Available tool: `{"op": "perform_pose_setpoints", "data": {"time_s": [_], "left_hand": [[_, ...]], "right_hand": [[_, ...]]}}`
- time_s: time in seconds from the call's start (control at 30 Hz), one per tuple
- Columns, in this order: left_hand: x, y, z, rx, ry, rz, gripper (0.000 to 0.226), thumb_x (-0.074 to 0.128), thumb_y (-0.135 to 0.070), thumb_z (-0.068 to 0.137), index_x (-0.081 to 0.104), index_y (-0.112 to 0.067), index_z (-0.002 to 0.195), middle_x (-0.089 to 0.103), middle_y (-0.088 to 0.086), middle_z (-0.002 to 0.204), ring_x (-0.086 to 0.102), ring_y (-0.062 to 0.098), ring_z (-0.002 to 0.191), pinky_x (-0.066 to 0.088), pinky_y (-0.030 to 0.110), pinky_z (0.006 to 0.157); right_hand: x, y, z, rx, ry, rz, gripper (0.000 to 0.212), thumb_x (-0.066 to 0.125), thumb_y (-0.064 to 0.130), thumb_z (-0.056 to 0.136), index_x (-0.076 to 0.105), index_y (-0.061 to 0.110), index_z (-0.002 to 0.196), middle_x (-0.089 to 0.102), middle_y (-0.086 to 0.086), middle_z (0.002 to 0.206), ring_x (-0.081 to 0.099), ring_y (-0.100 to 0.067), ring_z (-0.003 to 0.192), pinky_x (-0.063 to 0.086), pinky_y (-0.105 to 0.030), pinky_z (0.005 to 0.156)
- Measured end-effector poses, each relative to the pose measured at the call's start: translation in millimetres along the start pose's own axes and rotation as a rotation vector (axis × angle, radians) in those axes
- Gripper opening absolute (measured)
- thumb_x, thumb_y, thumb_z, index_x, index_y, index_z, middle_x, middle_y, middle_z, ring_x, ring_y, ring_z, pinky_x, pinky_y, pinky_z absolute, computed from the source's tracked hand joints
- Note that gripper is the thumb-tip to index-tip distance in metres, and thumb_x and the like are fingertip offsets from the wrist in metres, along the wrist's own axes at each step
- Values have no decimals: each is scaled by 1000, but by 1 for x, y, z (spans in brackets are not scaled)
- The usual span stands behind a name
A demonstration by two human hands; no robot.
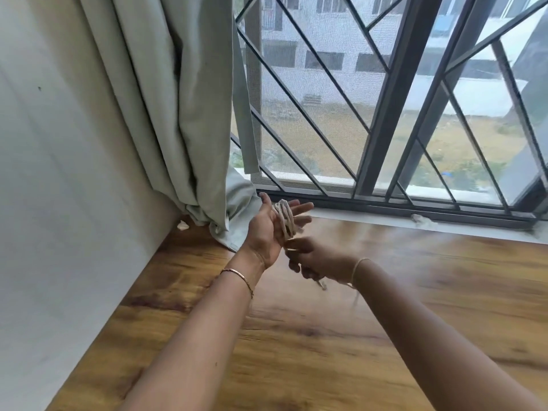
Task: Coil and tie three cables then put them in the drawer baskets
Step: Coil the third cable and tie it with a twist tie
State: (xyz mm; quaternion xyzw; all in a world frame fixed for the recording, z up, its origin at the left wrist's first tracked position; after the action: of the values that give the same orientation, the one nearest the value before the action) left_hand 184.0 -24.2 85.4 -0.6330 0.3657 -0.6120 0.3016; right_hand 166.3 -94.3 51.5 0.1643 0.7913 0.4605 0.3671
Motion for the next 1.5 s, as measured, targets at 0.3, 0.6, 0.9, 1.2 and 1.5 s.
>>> {"op": "perform_pose_setpoints", "data": {"time_s": [0.3,0.6,0.9,1.2,1.5], "left_hand": [[-32,-6,1,5,-114,225,79,9,-56,99,45,8,128,74,13,98,68,19,68,52,29,69],[-28,-4,0,-27,-100,87,79,9,-56,99,49,7,127,74,12,97,68,19,69,56,26,67],[-22,-14,10,-41,-54,1,85,6,-60,97,57,6,116,72,12,103,67,17,69,54,27,74],[-28,-7,-6,-40,-110,455,75,5,-58,97,55,-4,82,64,3,50,61,13,48,47,25,60],[-5,6,-9,-156,103,458,94,4,-69,90,62,2,107,70,17,75,61,25,63,44,36,70]], "right_hand": [[-28,52,-17,-75,23,-647,22,53,23,96,72,13,97,50,6,59,41,-6,45,32,-8,40],[-33,50,-23,124,224,-834,18,60,26,90,77,19,87,55,-1,71,45,-19,67,35,-25,52],[-19,44,-18,238,274,-1137,26,68,22,85,72,5,105,51,1,61,42,-12,49,33,-16,40],[-52,97,-3,-169,-204,-1035,14,62,31,87,72,22,89,68,2,90,60,-16,78,46,-27,62],[-92,87,5,-342,-353,-663,6,69,22,85,69,22,90,63,13,82,62,-7,79,56,-33,80]]}}
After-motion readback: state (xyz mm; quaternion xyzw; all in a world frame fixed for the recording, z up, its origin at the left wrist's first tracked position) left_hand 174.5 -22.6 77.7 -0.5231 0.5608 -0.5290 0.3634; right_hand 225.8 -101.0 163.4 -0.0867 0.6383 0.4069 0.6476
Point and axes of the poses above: each hand's wrist, its own z-axis towards the middle knuckle, its own x-axis out of the palm, y = z × x, the point moved 9 cm from there along z, towards the middle knuckle
